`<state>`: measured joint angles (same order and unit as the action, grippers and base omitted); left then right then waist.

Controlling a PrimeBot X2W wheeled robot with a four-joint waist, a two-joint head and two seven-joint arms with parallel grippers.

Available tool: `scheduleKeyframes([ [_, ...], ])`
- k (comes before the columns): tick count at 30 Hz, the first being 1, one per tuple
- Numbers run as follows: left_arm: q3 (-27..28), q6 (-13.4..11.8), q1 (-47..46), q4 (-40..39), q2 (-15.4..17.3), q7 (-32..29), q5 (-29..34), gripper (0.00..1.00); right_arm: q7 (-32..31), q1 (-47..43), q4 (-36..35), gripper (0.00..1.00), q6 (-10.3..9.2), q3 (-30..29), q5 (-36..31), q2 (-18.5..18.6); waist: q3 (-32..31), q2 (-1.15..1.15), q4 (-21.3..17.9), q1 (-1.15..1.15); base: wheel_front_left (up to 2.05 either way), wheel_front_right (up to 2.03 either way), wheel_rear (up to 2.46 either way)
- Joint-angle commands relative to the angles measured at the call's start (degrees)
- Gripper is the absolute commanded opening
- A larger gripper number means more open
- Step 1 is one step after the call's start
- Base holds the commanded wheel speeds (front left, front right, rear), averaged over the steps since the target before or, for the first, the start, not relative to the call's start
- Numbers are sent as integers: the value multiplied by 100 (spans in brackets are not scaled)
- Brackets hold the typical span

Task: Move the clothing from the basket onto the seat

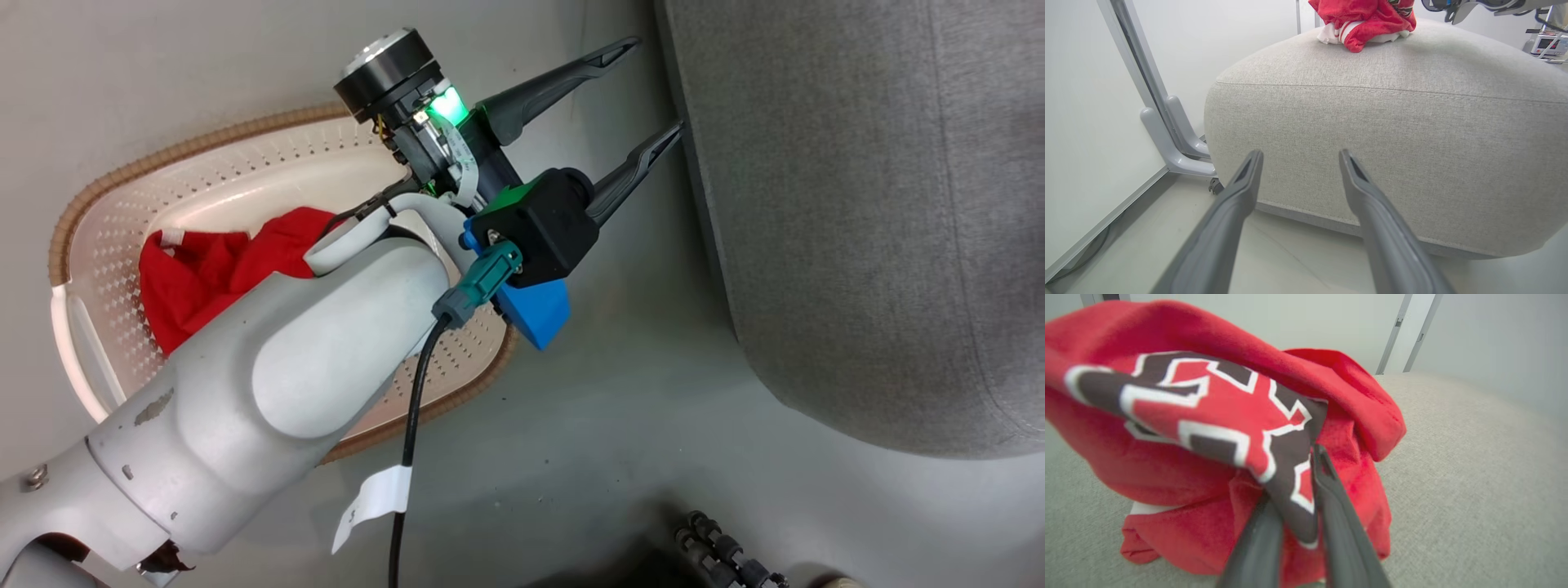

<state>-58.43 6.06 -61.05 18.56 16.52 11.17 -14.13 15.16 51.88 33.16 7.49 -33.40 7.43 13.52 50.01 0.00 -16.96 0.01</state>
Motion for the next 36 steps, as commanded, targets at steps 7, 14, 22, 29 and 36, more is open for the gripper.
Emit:
scheduleKeyframes([
  [7,2,-110,248,194,-77,226,-146,100,0,-863,-389,100,1,167,-45,-205,-604,0,-42,-1,0,0,0],
  [14,315,-348,628,457,-126,391,-377,100,0,-1741,-850,100,1,412,20,-419,-1447,0,22,-1,0,0,0],
  [22,1361,-692,1452,-11,-50,407,-457,100,-1,-2387,-1646,100,1,1215,-6,-566,-2315,0,245,-1,0,0,0],
  [29,2469,-778,2346,-405,-146,408,-249,100,-1,-2692,-2127,100,1,1896,-42,-612,-2838,0,609,-1,0,0,0],
  [36,3369,-653,2992,-728,-362,404,50,100,-1,-2815,-2348,100,1,2377,-69,-621,-3179,0,943,-1,0,0,0],
])
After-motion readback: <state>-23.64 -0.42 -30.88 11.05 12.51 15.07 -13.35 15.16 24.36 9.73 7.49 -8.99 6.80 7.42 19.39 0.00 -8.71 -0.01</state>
